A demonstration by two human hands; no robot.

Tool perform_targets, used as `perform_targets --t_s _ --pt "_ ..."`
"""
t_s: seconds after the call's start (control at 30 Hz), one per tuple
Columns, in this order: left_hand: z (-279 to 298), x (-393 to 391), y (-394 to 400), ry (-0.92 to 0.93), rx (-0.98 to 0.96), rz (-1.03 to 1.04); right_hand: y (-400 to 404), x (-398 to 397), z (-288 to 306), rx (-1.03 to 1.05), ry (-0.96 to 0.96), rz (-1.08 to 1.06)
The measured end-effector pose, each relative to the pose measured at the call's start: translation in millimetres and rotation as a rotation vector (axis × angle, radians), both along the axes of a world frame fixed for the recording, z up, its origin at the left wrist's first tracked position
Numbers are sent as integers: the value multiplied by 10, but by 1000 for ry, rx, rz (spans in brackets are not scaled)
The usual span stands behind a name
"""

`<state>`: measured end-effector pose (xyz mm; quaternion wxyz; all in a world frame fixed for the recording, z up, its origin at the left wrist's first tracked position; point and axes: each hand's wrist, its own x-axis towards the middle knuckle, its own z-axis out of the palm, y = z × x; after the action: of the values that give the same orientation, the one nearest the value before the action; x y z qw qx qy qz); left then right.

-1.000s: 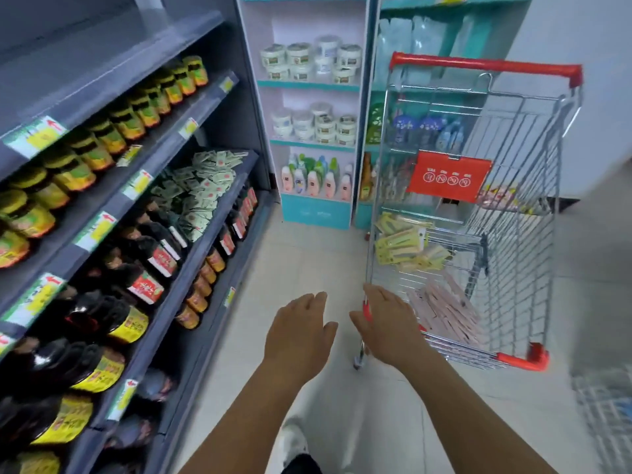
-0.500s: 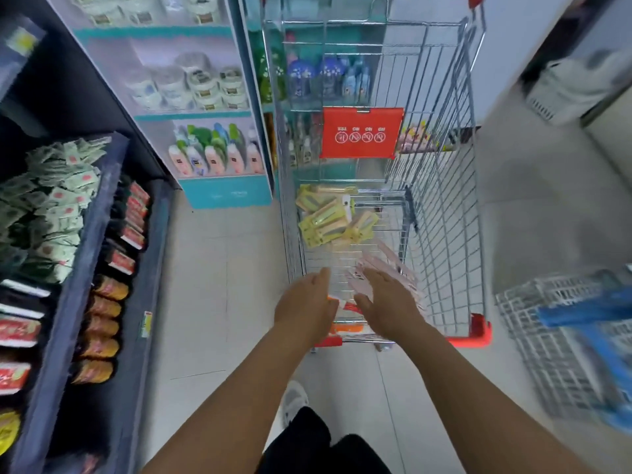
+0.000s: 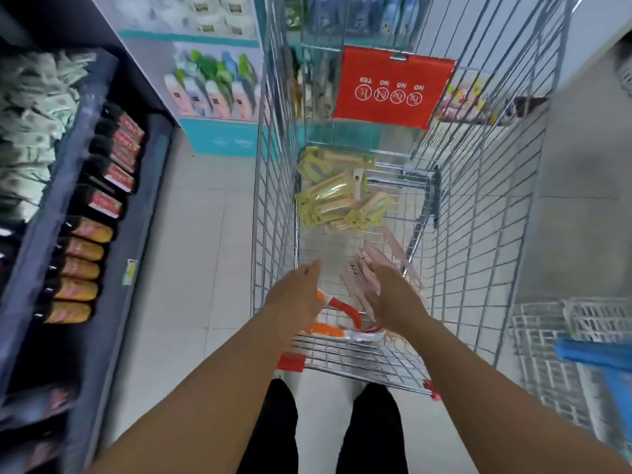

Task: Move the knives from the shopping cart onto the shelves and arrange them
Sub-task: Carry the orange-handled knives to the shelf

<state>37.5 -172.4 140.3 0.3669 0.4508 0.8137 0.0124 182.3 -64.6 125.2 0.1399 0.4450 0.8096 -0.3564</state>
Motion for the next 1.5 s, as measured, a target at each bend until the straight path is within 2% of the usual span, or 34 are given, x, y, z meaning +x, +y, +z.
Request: perform_targets --t_s 0.17,0.57,0.87,1.0,1.03,1.1,1.13,1.17,1.2,1.23,1.27,1.33,1.4,1.5 --pt "-352 42 168 10 -158 3 308 94 -385 -40 -58 165" --pt "-1076 242 92 34 -450 -260 282 69 -1171 -128 -14 413" --pt "-1247 104 41 -50 -500 -257 109 93 -1511 -152 -4 534" --pt "-1413 108 28 -11 -541 -274 81 105 -1585 -121 4 571" --pt "-1441 69 33 -66 -530 -260 82 101 -1611 -105 22 541" --pt "-1357 12 99 -382 -456 24 85 89 -1665 -72 65 463" --pt "-1303 -2 139 -520 -425 228 93 80 -1690 -52 84 425" --pt "-1279 -4 170 -581 -419 300 112 71 -1706 -37 98 375" --pt "-1261 -15 172 -575 -397 293 138 63 -1710 -35 109 311" --pt "-1243 -37 155 -480 -378 216 169 53 -1691 -45 106 241" --pt "-1246 -56 135 -355 -366 190 203 48 -1667 -47 105 183" --pt "-1300 -87 123 -12 -314 9 256 42 -1624 -11 130 118" --pt "-1394 -92 128 125 -278 -53 274 30 -1577 26 174 98" --pt "-1532 -103 174 227 -196 -155 243 18 -1549 33 176 172"
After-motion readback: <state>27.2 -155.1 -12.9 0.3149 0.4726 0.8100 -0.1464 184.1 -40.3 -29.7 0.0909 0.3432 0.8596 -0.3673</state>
